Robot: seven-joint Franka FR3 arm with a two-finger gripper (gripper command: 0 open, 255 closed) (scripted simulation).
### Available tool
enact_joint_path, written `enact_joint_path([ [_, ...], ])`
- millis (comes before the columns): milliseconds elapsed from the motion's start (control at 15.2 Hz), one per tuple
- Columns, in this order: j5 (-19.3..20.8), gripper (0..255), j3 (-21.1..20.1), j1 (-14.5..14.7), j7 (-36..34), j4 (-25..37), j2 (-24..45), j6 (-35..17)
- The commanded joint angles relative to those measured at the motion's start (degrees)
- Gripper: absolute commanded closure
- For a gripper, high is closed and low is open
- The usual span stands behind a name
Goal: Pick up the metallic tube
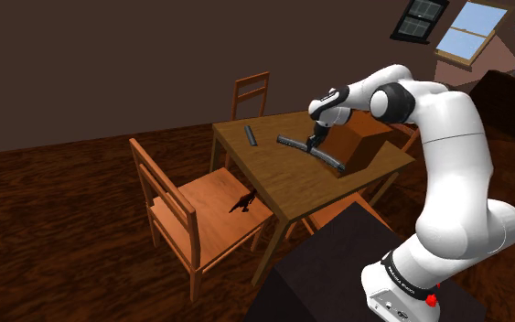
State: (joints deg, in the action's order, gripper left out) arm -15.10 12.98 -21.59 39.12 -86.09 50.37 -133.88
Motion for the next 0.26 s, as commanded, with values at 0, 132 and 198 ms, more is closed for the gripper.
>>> enact_joint_path([
  [0,0.21,255,0.25,0.16,-0.08,-0.48,-1.31,0.81],
  [132,0.34,255,0.38,0.25,-0.15,-0.68,-1.97,1.27],
  [198,0.34,255,0.38,0.25,-0.15,-0.67,-1.97,1.28],
])
